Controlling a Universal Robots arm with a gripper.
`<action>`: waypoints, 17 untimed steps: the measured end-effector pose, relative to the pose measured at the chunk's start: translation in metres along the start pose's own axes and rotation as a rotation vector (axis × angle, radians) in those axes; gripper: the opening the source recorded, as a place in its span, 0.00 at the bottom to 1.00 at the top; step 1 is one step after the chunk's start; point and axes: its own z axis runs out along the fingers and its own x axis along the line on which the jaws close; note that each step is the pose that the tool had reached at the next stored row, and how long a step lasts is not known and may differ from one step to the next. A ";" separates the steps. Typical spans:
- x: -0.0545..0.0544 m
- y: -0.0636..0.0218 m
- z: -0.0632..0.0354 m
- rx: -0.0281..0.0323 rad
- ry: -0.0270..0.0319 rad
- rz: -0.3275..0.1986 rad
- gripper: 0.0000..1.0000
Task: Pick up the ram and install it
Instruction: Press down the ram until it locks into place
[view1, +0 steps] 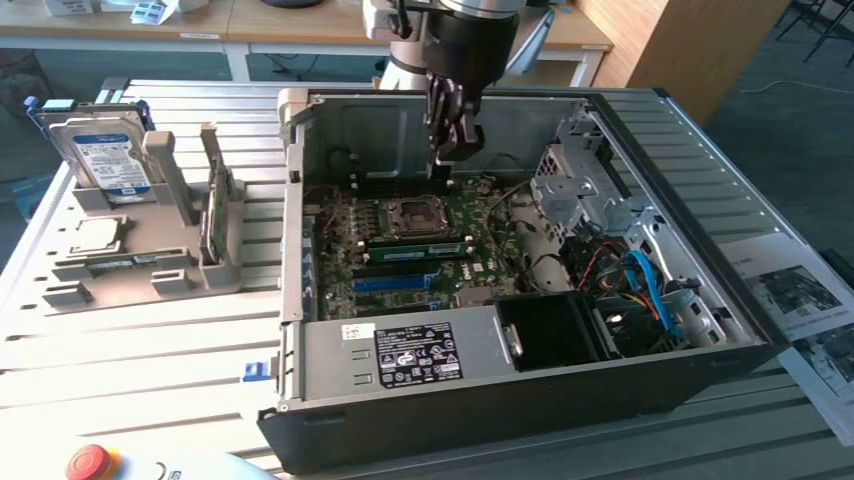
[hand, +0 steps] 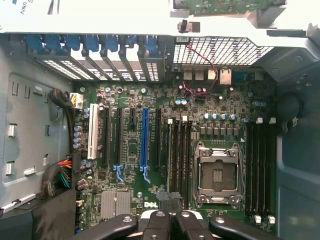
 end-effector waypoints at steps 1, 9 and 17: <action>0.000 0.0002 -0.0001 0.0011 0.0008 0.000 0.11; -0.002 0.0051 0.0002 0.0262 0.0072 0.001 0.11; -0.002 0.0031 0.0001 0.0264 0.0093 0.001 0.11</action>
